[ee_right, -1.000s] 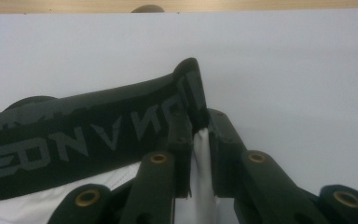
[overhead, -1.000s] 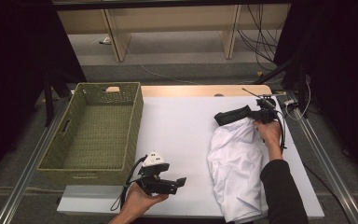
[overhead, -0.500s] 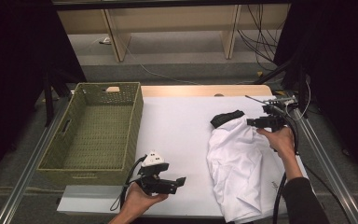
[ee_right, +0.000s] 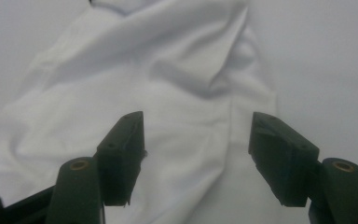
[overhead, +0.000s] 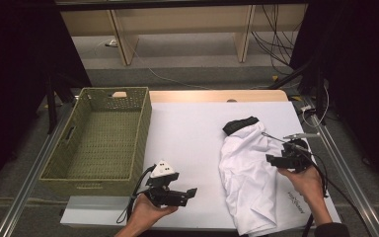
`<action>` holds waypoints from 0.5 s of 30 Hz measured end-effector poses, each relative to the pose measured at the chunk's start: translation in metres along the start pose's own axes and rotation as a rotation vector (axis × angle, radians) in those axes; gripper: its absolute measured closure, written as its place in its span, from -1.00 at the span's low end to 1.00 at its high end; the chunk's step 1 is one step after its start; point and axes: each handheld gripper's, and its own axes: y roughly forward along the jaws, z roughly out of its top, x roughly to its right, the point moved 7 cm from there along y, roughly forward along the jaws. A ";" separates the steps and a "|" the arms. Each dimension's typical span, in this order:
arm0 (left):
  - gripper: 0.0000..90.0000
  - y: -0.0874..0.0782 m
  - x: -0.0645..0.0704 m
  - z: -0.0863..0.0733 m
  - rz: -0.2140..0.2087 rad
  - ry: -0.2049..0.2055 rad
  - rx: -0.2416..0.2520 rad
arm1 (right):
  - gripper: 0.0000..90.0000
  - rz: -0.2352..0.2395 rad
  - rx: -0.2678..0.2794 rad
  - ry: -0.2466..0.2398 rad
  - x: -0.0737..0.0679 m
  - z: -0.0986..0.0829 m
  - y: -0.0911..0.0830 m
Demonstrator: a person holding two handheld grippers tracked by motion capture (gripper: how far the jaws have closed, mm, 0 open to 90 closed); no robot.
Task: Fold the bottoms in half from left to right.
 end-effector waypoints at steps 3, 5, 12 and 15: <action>-0.63 0.000 0.000 0.000 0.000 0.005 -0.001 | -0.16 -0.019 -0.053 -0.018 -0.005 -0.015 0.006; -0.63 0.000 0.001 0.000 0.000 0.005 0.000 | -0.15 -0.024 -0.082 -0.017 -0.007 -0.023 0.009; -0.63 0.001 0.001 -0.001 -0.002 0.005 -0.004 | 0.02 -0.062 -0.144 -0.030 -0.007 -0.037 0.013; -0.63 0.001 0.001 -0.001 -0.002 0.005 -0.006 | 0.18 -0.056 -0.155 -0.019 -0.005 -0.042 0.010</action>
